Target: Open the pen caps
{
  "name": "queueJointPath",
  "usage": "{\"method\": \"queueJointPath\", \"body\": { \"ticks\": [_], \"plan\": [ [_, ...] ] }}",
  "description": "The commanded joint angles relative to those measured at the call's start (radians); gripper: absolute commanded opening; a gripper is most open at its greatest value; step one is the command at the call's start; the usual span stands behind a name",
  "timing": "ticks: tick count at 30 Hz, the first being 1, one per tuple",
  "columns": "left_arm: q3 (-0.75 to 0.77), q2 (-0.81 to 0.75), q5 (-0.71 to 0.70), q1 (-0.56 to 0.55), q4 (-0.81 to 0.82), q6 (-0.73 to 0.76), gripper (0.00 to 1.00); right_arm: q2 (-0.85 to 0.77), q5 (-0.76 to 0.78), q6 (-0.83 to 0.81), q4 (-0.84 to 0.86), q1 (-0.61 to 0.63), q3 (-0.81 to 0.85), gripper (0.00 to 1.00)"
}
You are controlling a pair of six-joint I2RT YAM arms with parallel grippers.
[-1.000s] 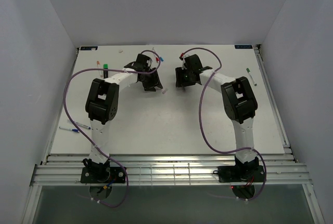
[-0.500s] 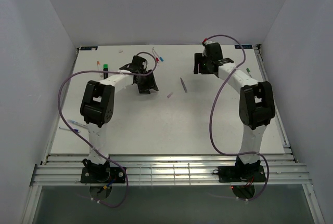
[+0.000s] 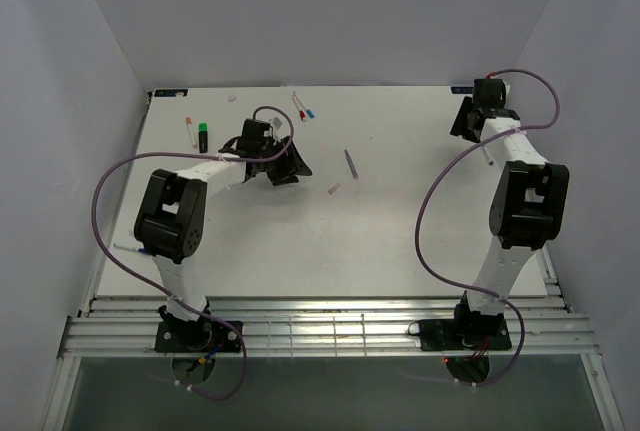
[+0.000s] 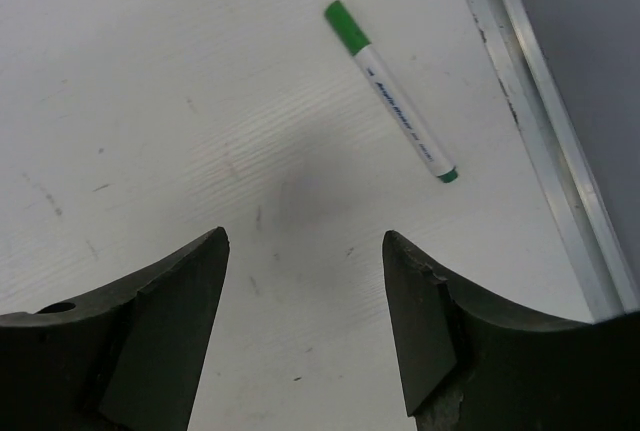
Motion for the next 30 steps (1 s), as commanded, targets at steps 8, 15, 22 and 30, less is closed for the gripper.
{"method": "queueJointPath", "body": {
  "ticks": [8, 15, 22, 30],
  "plan": [
    [-0.153, -0.132, 0.157, -0.005, 0.329, -0.114, 0.63, 0.166, 0.009, -0.095, -0.039, -0.089, 0.192, 0.8],
    [-0.181, -0.158, 0.16, -0.005, 0.346, -0.112, 0.63, 0.268, -0.078, -0.166, -0.033, -0.134, 0.266, 0.8],
    [-0.184, -0.147, 0.173, -0.007, 0.36, -0.117, 0.63, 0.33, -0.152, -0.192, -0.041, -0.184, 0.292, 0.77],
    [-0.193, -0.164, 0.169, -0.007, 0.365, -0.121, 0.63, 0.357, -0.259, -0.197, -0.068, -0.204, 0.242, 0.64]
  ]
}}
